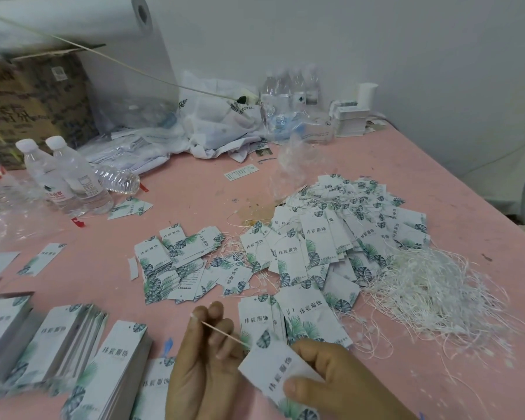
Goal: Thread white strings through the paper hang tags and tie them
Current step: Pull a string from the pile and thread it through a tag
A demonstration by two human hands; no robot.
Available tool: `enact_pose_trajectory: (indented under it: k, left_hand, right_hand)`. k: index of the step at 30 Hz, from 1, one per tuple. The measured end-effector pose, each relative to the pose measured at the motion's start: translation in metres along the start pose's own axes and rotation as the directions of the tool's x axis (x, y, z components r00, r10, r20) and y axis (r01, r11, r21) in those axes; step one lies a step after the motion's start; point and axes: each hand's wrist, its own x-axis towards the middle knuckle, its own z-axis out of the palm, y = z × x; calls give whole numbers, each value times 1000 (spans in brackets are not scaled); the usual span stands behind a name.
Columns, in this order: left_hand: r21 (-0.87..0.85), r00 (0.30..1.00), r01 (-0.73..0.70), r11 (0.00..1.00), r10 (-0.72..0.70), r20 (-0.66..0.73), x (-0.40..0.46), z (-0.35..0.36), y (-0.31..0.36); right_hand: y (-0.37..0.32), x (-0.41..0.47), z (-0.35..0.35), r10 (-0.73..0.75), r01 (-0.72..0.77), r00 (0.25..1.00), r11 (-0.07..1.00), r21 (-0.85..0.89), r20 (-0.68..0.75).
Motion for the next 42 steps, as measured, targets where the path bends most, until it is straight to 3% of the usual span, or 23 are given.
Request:
enact_pose_trajectory:
  k: [2,4,7,10,13,17,23,28,31,34,39,42]
  left_hand:
    - [50,999,-23,998,25,-39,0,-10,-16]
    - [291,996,-27,956,52,-79,-5,-3,-25]
    - [586,997,38,809,6,-73,-14,-2,-47]
    - [780,999,-43,625,14,45,-22,-13,-62]
    - [855,972,-229,466,156,176,-23,-15,-68]
    - [882,880,-437,176,288,378,-21,-12,-67]
    - [901,844,-433,-29,337,417,-25,-9,-67]
    - [918,869,-390,-69,302,392,-26,-12,-67]
    - [922,876,-378,-85,291,386,-25,-15,-66]
    - [923,877,-373,-89,290,383,-24,-14,-64]
    - [951,908,-308,-39,287,306,-23,-19,-67]
    - [973,937,-227,50,284,204,-23,-26,-68]
  right_hand:
    - [4,1,-5,-49,55,997,993,101,-58]
    - [5,-1,-6,-75,111,983,970,217,-168]
    - [5,1,-7,-173,234,939,954,186,-296]
    - [6,3,-7,-209,280,888,953,120,-411]
    - [6,3,-7,-232,307,842,949,79,-486]
    - [6,2,-10,-205,276,827,959,61,-524]
    - [-26,16,-46,-106,160,747,987,22,-656]
    - [-69,80,-112,-71,81,647,996,-23,-759]
    - [-69,103,-139,-139,-224,561,923,-311,-816]
    - [-50,95,-141,-229,-275,531,864,-422,-816]
    - [-19,56,-103,-263,-163,595,886,-434,-760]
    - [-5,29,-74,-185,-234,687,859,-456,-702]
